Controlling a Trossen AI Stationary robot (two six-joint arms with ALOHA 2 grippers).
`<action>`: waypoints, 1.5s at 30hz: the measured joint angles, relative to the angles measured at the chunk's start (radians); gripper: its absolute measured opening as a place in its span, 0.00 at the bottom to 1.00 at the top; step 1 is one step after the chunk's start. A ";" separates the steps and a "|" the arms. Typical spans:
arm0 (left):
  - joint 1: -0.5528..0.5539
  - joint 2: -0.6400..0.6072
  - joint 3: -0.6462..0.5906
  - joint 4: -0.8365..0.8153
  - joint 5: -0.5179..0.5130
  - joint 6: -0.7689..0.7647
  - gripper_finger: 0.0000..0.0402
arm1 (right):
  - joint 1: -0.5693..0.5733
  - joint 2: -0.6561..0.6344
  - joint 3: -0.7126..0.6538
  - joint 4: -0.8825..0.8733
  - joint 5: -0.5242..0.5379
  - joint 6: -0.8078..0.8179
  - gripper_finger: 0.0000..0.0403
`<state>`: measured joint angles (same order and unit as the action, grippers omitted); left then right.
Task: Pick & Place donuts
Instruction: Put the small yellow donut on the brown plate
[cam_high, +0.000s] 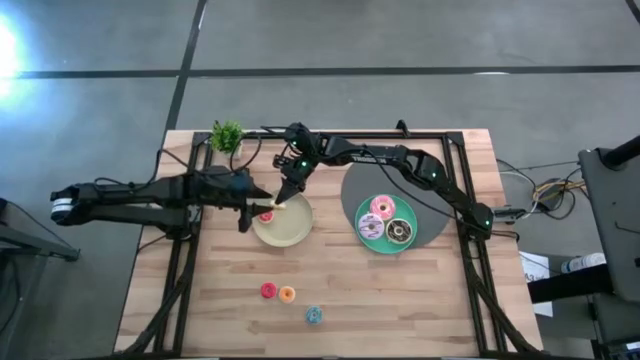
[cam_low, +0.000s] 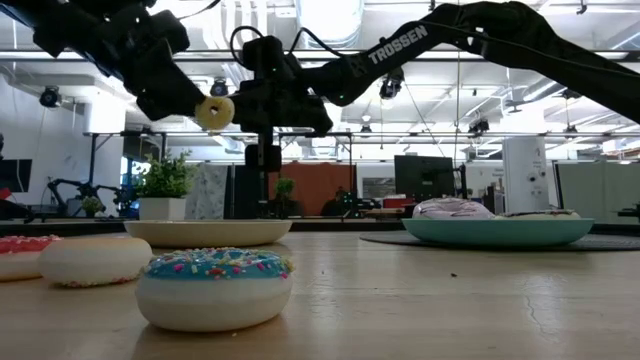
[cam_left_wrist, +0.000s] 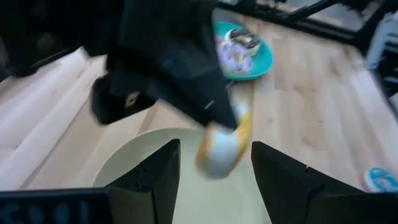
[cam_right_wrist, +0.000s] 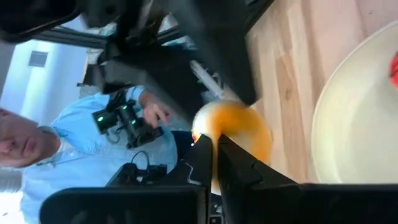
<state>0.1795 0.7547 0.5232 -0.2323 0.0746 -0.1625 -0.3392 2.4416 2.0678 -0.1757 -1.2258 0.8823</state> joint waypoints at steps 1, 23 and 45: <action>0.000 0.000 0.004 0.007 0.016 -0.001 0.43 | -0.001 0.000 0.000 0.000 0.002 -0.002 0.02; 0.000 0.055 -0.002 -0.019 0.015 -0.020 0.25 | -0.009 0.002 0.003 0.003 0.018 0.001 0.02; 0.001 0.122 -0.005 -0.073 -0.039 -0.139 0.01 | -0.014 -0.055 0.004 -0.230 0.305 -0.196 0.40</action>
<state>0.1803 0.8769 0.5184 -0.3049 0.0357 -0.3014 -0.3531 2.3869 2.0720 -0.4054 -0.9208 0.6862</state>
